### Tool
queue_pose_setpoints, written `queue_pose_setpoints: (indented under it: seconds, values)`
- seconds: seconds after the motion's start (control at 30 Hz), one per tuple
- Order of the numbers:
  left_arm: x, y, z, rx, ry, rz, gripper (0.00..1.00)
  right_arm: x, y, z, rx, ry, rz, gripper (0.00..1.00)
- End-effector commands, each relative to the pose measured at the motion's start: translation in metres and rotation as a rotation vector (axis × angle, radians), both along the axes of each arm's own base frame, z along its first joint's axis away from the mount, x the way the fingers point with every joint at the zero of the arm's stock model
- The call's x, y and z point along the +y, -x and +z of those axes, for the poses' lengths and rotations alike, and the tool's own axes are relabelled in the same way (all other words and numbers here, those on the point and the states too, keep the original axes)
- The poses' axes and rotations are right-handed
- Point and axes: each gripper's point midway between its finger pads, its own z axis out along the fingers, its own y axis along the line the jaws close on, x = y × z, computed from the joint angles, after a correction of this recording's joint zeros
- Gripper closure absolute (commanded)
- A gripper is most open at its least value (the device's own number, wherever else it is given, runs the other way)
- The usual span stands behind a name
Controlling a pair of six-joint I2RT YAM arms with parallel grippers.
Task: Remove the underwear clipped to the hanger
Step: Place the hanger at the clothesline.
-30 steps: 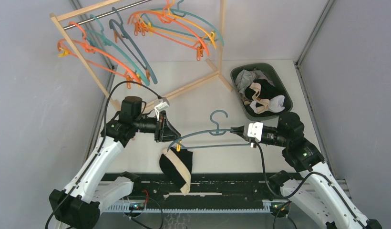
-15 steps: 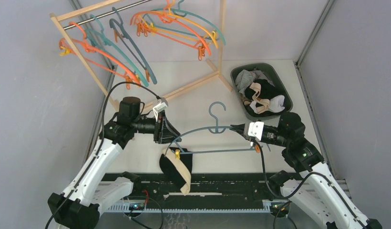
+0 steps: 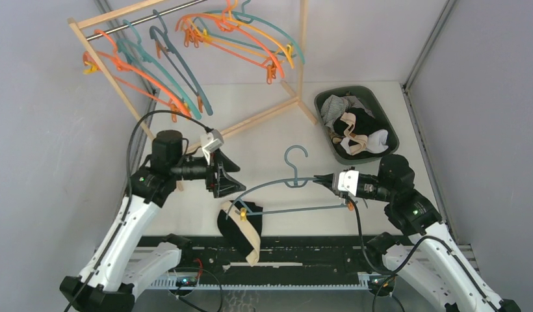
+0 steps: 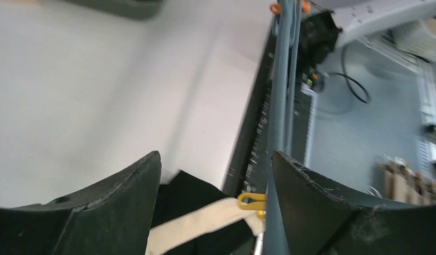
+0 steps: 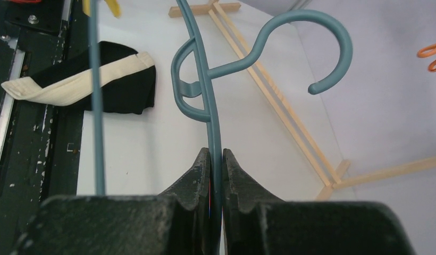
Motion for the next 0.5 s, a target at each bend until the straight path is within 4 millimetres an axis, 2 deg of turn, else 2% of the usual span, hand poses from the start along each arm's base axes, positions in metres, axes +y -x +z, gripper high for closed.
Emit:
queue_pose_setpoints:
  seconds: [0.0, 0.07, 0.17, 0.3, 0.47]
  values:
    - [0.013, -0.029, 0.072, -0.36, 0.02, 0.153, 0.19, 0.001, 0.001, -0.003, -0.026, 0.032, 0.028, 1.0]
    - [0.016, -0.032, 0.085, -0.406, 0.023, 0.183, 0.18, 0.001, 0.001, -0.002, -0.027, 0.039, 0.031, 1.0]
    - [0.008, -0.008, 0.082, -0.349, 0.044, 0.056, 0.18, 0.002, -0.001, 0.003, -0.04, 0.034, 0.033, 1.0]
    - [0.003, 0.017, 0.057, -0.245, 0.024, -0.059, 0.18, 0.006, -0.002, 0.012, -0.055, 0.017, 0.047, 1.0]
    - [-0.002, 0.03, 0.022, -0.197, -0.026, -0.114, 0.2, 0.011, -0.001, 0.026, -0.058, -0.021, 0.066, 1.0]
